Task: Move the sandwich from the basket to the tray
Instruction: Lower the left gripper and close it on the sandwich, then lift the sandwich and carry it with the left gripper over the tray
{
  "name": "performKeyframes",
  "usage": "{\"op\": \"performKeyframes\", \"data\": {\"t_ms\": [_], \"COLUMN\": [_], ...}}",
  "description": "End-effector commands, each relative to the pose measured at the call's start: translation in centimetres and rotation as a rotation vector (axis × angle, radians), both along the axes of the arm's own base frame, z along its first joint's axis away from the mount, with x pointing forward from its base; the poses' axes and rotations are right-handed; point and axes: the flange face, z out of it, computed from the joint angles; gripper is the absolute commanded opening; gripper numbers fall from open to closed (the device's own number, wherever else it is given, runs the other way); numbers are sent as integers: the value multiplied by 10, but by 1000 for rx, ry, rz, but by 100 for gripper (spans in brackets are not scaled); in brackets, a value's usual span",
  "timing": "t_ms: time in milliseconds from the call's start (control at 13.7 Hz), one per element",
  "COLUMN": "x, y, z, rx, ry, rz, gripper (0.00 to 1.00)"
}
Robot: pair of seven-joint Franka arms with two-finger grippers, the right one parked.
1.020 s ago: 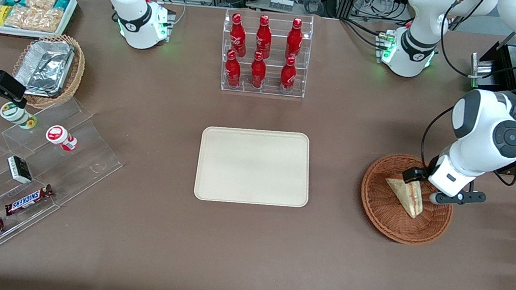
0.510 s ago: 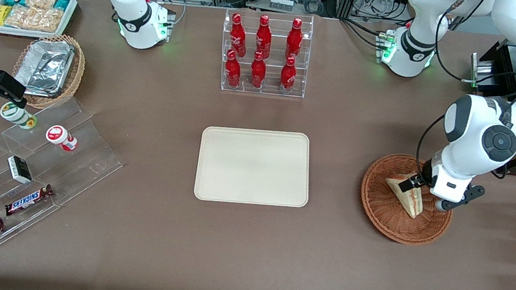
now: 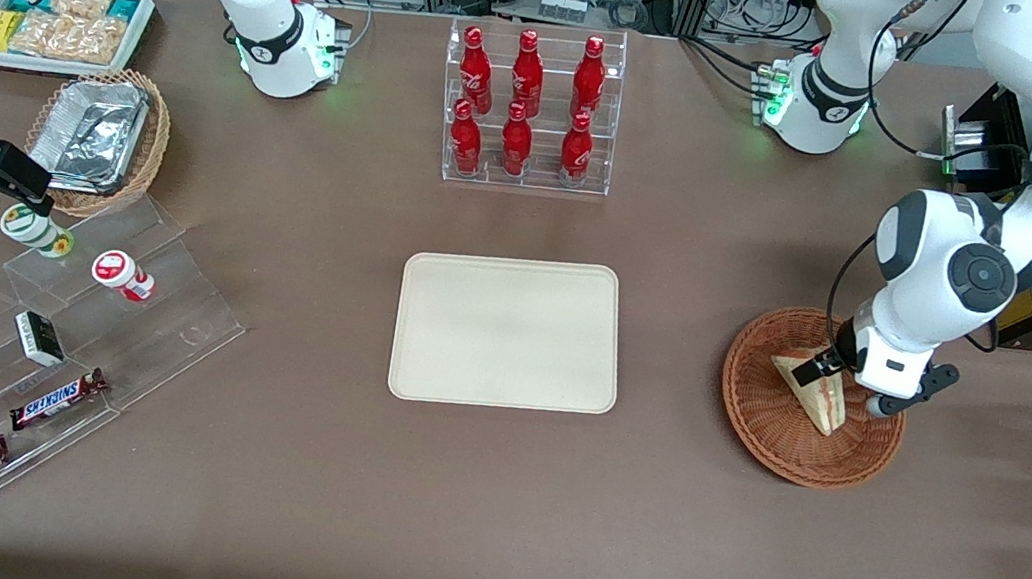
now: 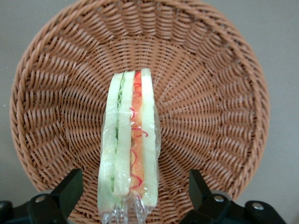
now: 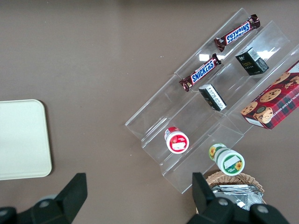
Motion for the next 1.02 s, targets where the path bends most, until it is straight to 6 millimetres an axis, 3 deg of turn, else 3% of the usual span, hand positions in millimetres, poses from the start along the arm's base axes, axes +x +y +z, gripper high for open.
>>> {"op": "performKeyframes", "data": {"t_ms": [0, 219, 291, 364, 437, 656, 947], "x": [-1, -2, -2, -2, -2, -2, -2], "y": [-2, -1, -2, -1, -1, -2, -11], "z": [-14, -27, -27, -27, -27, -24, 12], "rx": [3, 4, 4, 5, 5, 5, 27], "ry": [7, 20, 20, 20, 20, 21, 60], "rz": [20, 20, 18, 17, 15, 5, -47], "gripper": [100, 99, 73, 26, 3, 0, 0]}}
